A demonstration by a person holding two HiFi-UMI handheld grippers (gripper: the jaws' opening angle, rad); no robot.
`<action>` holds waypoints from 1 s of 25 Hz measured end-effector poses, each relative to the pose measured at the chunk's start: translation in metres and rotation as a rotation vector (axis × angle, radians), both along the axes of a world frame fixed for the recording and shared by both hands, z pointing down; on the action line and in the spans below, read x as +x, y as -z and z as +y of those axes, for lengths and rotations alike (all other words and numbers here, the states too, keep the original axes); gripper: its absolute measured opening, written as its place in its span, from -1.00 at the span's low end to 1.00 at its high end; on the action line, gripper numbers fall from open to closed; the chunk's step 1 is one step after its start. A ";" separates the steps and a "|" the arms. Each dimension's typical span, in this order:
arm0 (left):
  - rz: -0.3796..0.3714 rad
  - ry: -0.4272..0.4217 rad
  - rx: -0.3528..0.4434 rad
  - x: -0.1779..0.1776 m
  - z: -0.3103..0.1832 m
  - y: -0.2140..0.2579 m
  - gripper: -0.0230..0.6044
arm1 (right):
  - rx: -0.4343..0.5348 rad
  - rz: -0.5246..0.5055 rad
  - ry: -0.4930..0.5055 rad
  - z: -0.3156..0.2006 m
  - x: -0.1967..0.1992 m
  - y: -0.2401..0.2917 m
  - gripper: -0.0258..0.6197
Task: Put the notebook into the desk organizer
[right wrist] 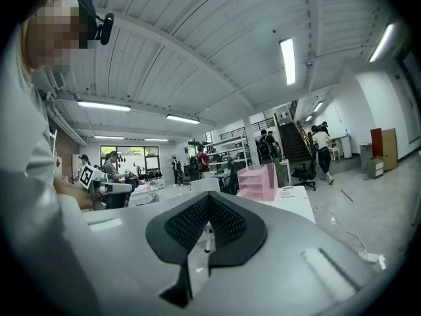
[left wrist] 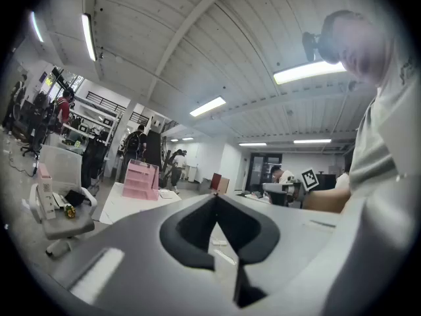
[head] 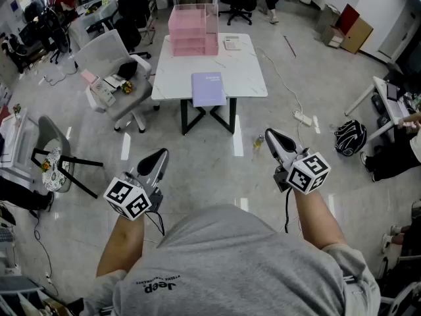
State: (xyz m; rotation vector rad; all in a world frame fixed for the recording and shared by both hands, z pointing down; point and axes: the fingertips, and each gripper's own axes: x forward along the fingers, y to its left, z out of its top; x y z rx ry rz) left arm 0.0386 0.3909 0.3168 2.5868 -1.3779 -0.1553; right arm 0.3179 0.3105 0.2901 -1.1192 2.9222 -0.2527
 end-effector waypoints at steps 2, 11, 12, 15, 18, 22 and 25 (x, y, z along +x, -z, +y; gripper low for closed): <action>0.001 0.001 0.002 -0.001 -0.001 0.001 -0.74 | 0.003 0.001 0.000 0.000 0.000 0.001 -0.92; 0.007 0.002 0.005 0.003 -0.005 0.001 -0.74 | 0.009 -0.013 -0.004 -0.004 0.004 0.002 -0.92; 0.006 0.002 0.005 0.002 -0.004 0.001 -0.74 | 0.012 -0.025 -0.008 -0.004 0.005 0.003 -0.92; 0.005 0.000 0.006 0.001 -0.005 0.002 -0.74 | 0.017 -0.066 0.024 -0.002 0.001 0.010 -0.91; 0.005 -0.001 0.004 0.003 -0.008 0.003 -0.74 | 0.010 -0.059 0.097 0.001 -0.007 0.009 -0.24; 0.002 0.001 0.003 0.007 -0.011 0.002 -0.74 | 0.002 -0.019 0.109 -0.002 -0.008 0.000 0.40; -0.003 0.009 0.004 0.016 -0.013 0.006 -0.74 | 0.006 0.001 0.116 -0.004 -0.002 -0.003 0.59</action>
